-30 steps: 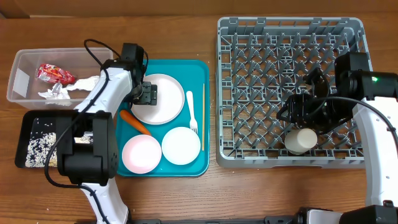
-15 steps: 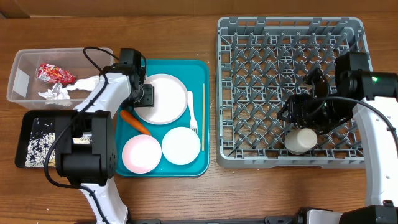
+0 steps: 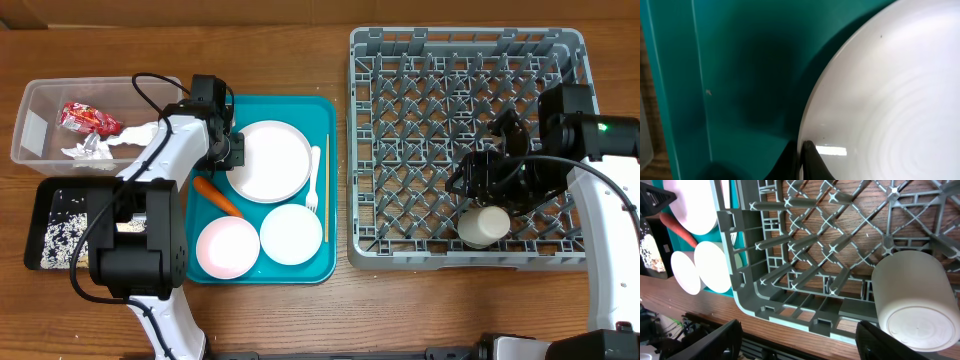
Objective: Sort waste into correct bins and load items into the dishwasher rack
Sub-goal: 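Lower the left gripper and grasp the white plate's left rim, then lift the white plate and carry it right toward the rack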
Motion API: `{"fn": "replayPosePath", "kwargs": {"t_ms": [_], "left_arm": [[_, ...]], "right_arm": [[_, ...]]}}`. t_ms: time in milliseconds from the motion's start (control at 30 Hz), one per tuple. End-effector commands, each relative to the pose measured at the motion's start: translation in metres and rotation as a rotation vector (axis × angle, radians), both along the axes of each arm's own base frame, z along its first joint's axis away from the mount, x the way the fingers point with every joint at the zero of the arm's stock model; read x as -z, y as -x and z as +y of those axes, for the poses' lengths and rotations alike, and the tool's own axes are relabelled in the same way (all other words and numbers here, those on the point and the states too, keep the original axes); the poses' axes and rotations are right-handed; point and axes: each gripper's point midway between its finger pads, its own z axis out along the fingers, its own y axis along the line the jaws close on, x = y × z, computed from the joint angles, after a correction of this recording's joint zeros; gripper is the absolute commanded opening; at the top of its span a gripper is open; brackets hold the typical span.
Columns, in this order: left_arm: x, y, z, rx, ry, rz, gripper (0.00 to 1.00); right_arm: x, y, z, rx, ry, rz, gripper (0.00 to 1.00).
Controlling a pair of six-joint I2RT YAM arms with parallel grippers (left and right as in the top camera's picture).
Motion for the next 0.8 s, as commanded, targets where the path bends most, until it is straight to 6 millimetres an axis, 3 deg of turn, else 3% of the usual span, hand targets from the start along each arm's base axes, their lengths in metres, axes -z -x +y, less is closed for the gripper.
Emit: {"fn": "replayPosePath", "kwargs": {"t_ms": [0,267,567,767], "left_arm": [[-0.004,-0.005,0.002,0.004,-0.022,0.010,0.04],[-0.061,-0.029,-0.010,0.027,0.036,-0.030,0.04],[-0.120,-0.037,-0.013,0.033,0.056,-0.060,0.04],[-0.160,-0.033,-0.058,0.168,0.296,-0.084,0.04]], "right_arm": [[-0.003,-0.002,0.000,-0.006,0.001,-0.019,0.76],[-0.004,-0.003,0.000,-0.006,0.002,-0.026,0.76],[-0.007,-0.010,0.003,-0.009,-0.025,-0.057,0.76],[-0.024,-0.034,0.022,-0.047,-0.151,-0.193,0.69]]}}
